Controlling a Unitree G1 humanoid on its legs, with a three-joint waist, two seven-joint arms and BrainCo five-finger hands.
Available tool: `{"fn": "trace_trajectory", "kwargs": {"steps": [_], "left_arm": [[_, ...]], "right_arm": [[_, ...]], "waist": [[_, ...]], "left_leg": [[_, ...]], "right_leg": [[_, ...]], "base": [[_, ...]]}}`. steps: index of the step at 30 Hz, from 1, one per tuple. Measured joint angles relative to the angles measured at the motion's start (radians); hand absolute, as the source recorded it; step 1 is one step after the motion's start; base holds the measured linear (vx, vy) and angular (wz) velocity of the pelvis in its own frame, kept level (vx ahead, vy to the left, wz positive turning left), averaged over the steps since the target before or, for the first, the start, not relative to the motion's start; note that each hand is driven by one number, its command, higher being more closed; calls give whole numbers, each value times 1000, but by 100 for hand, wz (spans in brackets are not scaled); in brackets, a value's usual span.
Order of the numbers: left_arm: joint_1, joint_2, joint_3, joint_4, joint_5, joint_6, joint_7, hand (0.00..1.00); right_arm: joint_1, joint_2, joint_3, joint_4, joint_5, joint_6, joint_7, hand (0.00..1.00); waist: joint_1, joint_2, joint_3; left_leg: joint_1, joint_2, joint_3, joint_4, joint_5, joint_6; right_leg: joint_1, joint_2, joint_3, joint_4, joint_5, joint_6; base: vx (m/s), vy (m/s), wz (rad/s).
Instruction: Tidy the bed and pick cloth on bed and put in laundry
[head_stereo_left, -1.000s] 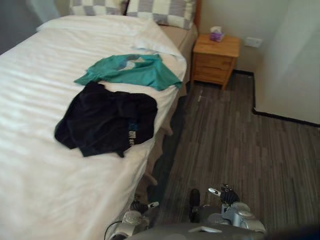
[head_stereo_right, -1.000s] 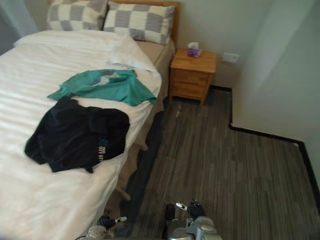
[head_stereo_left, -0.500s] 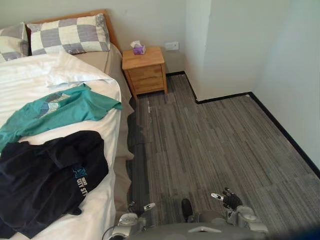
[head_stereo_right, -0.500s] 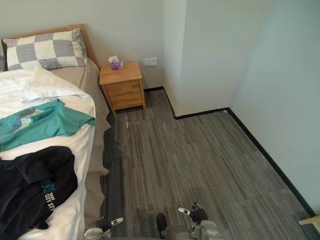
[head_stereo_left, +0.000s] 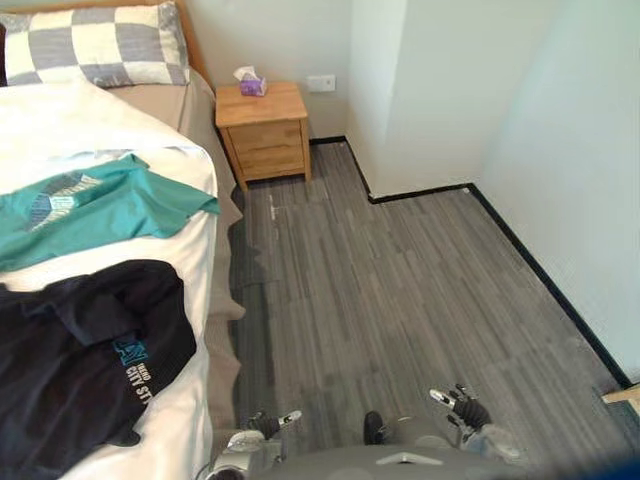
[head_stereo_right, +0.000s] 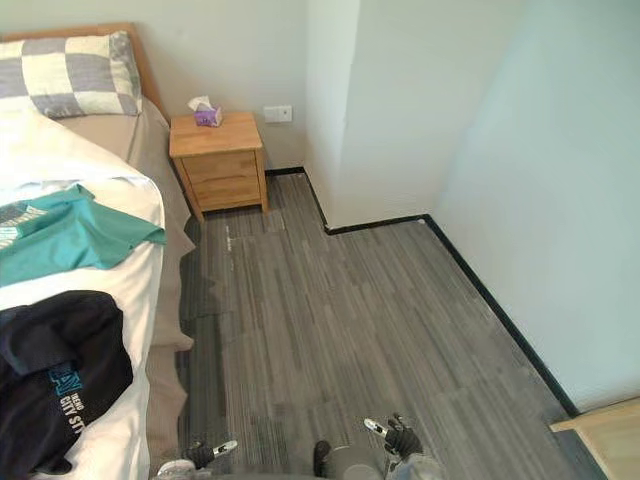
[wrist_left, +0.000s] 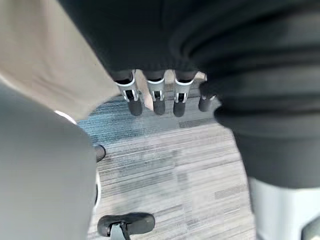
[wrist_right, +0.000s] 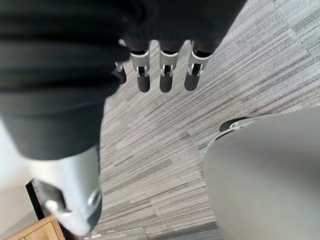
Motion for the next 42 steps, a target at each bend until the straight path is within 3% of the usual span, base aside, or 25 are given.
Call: {"fn": "trace_trajectory", "kwargs": {"steps": [3,4,10,14,18,21,23,25,26,28,31,34,35,37,39,40,41,42], "left_arm": [[-6,-8,-17,12,-9,-2,-1,0],[-11,-10,13,19,-9,-24,-26,0],[-10,-10,14,19,-11,-25,-31,0],[-2,-11,17,19,-102,-27,-67,0],[21,-6,28,10,-219,-32,-119,0],[26,-10,62,9,-265,-38,-148,0],[29,-16,84,-1,-274,-37,-139,0],[44,-33,136,-36,-252,-43,-116,0],[49,-31,152,-55,-226,-52,-110,0],[53,-35,170,-74,-192,-64,-113,0],[67,-42,168,-112,-166,-74,-117,0],[66,-49,164,-111,-164,-74,-124,0],[65,-72,146,-105,-177,-72,-128,0],[62,-62,145,-119,-200,-70,-135,0],[69,-46,140,-120,-219,-68,-141,0],[71,-37,134,-125,-226,-67,-142,0],[67,-22,137,-143,-238,-79,-138,0],[63,-23,136,-147,-245,-82,-140,0]], "right_arm": [[0,-17,-12,11,-6,21,32,0],[-41,-18,30,49,-22,56,118,0],[-39,-17,26,49,-21,55,117,0],[-30,-5,-28,50,1,48,105,0],[-4,27,-133,49,39,36,56,0],[2,34,-183,54,38,37,22,0],[7,32,-192,56,33,35,19,0],[10,33,-192,34,16,36,14,0],[21,35,-186,13,16,37,11,0],[38,45,-183,-17,16,37,6,0],[51,62,-183,-52,14,36,1,0],[60,65,-182,-71,-10,27,-1,0],[76,55,-181,-99,-26,7,-2,0],[96,61,-175,-124,-38,-6,-3,0],[116,68,-136,-161,-62,-32,-3,0],[117,73,-121,-161,-65,-43,-3,0],[112,93,-117,-175,-76,-57,-2,0],[104,89,-121,-182,-85,-63,-3,0]], "waist": [[1,22,-4],[23,20,-2],[23,20,-2],[24,24,-1],[29,34,-7],[49,33,-14],[56,34,-17],[56,45,-15],[61,40,-12],[81,47,-17],[81,45,-15],[80,49,-12],[78,79,3],[80,77,-1],[84,58,10],[83,49,12],[80,25,43],[77,21,53]], "left_leg": [[-8,-2,-5,22,15,6],[-20,-21,-50,34,-32,6],[-21,-21,-51,34,-32,6],[-25,-17,-55,25,-35,1],[-62,1,-101,27,-39,-6],[-100,22,-105,95,-44,-17],[-146,32,-90,201,-44,-17],[-243,76,-44,463,-24,-42],[-308,109,-32,611,14,-37],[-358,149,-18,723,-7,-16],[-391,164,-19,658,-13,-27],[-367,126,0,458,-7,-39],[-328,109,11,262,72,-24],[-311,89,63,231,64,-22],[-282,69,115,203,72,-10],[-292,72,147,253,65,-19],[-359,109,190,427,23,-15],[-380,114,204,437,-3,-7]], "right_leg": [[95,5,15,-188,82,15],[127,-2,39,-337,175,47],[125,-2,39,-337,174,48],[121,-2,19,-337,167,48],[120,-1,-40,-337,149,43],[118,2,-68,-337,124,35],[129,-5,-72,-336,104,26],[162,-15,-78,-336,85,19],[183,-21,-73,-330,83,14],[219,-32,-66,-329,79,9],[257,-72,-36,-329,68,23],[248,-99,9,-289,31,59],[229,-95,29,-253,-1,96],[219,-117,1,-212,-4,104],[196,-123,-49,-106,-69,112],[204,-122,-58,-120,-83,96],[236,-153,-66,-152,-72,86],[247,-164,-65,-158,-74,85]], "base": [[41,36,1],[13,15,-3],[0,0,0],[0,-2,9],[30,-25,38],[92,-39,33],[105,-51,14],[132,-39,11],[120,-18,8],[209,-2,-8],[189,81,-29],[145,177,-43],[201,276,-61],[207,203,-56],[258,101,-57],[237,66,-48],[189,52,-34],[161,100,-10]]}}
